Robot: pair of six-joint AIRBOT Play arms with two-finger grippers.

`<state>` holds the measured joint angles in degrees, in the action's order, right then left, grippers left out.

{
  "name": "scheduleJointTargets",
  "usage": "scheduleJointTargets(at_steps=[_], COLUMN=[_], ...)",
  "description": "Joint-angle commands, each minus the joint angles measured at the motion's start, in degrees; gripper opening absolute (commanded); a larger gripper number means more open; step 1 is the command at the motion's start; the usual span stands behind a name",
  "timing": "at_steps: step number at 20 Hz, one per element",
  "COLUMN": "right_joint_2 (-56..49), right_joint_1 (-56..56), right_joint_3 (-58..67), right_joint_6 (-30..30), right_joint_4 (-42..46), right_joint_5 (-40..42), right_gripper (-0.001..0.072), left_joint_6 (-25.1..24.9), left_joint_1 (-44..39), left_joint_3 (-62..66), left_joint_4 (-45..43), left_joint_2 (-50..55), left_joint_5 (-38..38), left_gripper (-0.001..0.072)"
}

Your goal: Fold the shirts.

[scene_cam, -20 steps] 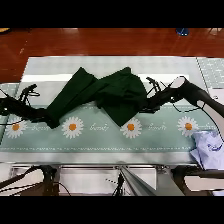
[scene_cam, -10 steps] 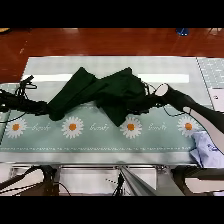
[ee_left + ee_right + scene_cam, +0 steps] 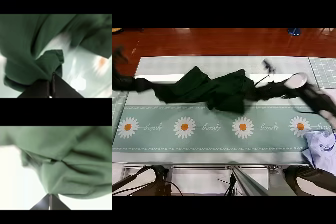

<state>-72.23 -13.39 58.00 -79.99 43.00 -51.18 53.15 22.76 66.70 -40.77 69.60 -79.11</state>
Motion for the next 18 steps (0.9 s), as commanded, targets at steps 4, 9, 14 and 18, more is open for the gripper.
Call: scheduleJointTargets(at_steps=[4, 9, 14, 18], right_joint_2=[25.4, 32.7, 33.3, 33.3], right_joint_1=[12.3, 22.3, 25.4, 25.4], right_joint_3=[15.8, 34.1, 41.1, 41.2], right_joint_6=[-2.0, -10.0, -9.9, -5.7], right_joint_4=[0.6, 17.9, 33.6, 38.5], right_joint_5=[-1.0, -6.2, -29.3, -40.0], right_gripper=[0.0019, 0.0019, 0.0019, 0.0019], left_joint_6=[0.0, 7.0, 22.5, 26.3], left_joint_1=[8.4, 15.8, 16.5, 11.7], left_joint_3=[21.6, 31.8, 32.7, 32.5], left_joint_4=[33.9, 27.8, 4.0, -7.1], left_joint_2=[-10.2, -20.8, -27.9, -28.8], left_joint_5=[5.5, 15.1, 8.5, -2.9], left_gripper=[0.0028, 0.0028, 0.0028, 0.0028])
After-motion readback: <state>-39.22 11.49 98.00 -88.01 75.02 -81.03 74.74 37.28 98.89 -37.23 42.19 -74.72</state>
